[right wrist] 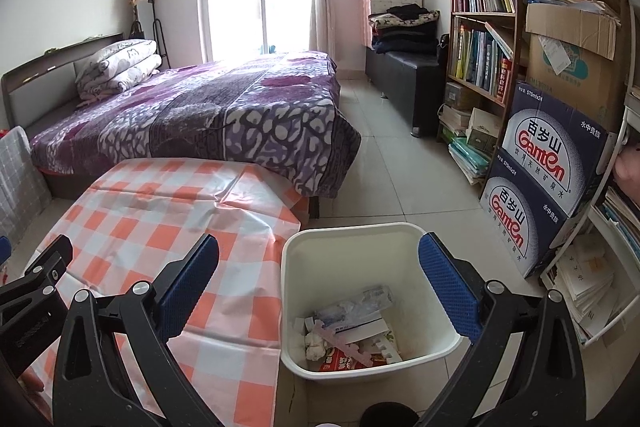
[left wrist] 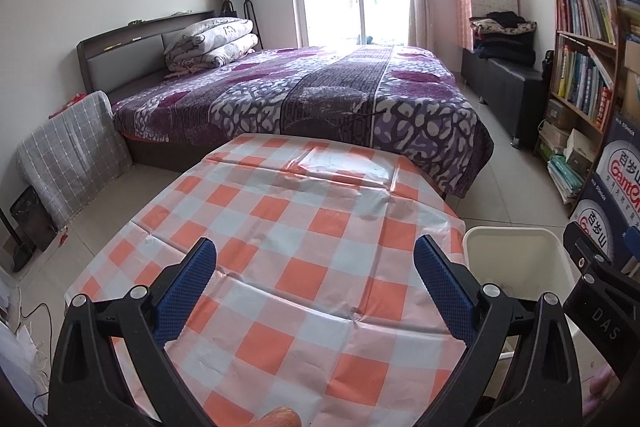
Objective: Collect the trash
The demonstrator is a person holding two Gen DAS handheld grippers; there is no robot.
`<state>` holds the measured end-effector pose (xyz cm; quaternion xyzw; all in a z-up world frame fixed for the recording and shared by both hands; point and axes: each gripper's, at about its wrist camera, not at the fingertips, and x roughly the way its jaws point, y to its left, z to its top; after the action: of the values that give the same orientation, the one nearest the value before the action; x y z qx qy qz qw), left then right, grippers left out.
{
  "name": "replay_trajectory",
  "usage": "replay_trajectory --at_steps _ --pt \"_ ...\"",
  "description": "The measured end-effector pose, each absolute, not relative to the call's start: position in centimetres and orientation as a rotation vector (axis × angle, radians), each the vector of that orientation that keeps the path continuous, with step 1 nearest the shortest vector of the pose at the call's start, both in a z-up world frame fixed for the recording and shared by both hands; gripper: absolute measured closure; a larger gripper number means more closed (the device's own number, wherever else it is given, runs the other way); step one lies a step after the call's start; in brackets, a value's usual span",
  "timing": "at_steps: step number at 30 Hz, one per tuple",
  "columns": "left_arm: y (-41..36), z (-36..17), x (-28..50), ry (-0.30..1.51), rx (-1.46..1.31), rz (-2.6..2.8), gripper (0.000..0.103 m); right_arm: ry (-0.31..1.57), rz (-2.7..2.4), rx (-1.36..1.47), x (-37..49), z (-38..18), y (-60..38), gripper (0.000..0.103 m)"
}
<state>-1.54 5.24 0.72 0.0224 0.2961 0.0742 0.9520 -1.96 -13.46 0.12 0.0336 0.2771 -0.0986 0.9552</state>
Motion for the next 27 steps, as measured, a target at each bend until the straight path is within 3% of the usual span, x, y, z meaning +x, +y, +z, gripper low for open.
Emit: replay_trajectory --at_steps 27 --pt "4.96 0.46 -1.16 0.613 0.043 0.148 0.007 0.578 -0.199 0.074 -2.06 -0.52 -13.57 0.007"
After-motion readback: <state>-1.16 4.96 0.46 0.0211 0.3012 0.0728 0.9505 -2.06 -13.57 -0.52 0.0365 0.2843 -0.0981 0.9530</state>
